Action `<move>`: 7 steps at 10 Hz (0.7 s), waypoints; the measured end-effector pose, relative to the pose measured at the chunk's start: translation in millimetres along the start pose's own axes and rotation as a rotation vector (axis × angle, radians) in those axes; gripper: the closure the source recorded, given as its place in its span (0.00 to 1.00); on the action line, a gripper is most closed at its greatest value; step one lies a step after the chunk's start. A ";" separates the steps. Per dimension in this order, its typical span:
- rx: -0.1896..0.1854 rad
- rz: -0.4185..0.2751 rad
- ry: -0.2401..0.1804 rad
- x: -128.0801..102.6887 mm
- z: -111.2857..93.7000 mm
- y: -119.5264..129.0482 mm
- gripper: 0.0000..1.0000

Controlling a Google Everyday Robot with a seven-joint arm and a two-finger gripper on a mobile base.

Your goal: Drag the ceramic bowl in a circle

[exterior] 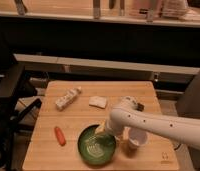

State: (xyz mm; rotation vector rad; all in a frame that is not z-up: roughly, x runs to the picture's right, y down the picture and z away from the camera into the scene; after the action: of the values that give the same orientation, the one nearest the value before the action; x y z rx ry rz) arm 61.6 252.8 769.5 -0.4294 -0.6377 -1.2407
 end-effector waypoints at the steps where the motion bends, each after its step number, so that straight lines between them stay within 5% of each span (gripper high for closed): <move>1: 0.000 -0.001 -0.001 0.0 0.2 -0.4 0.20; 7: -0.008 -0.015 -0.018 0.5 2.0 2.0 0.20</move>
State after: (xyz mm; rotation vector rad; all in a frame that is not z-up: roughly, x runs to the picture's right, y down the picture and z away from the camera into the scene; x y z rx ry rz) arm 63.2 254.3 771.4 -0.4432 -0.6522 -1.2551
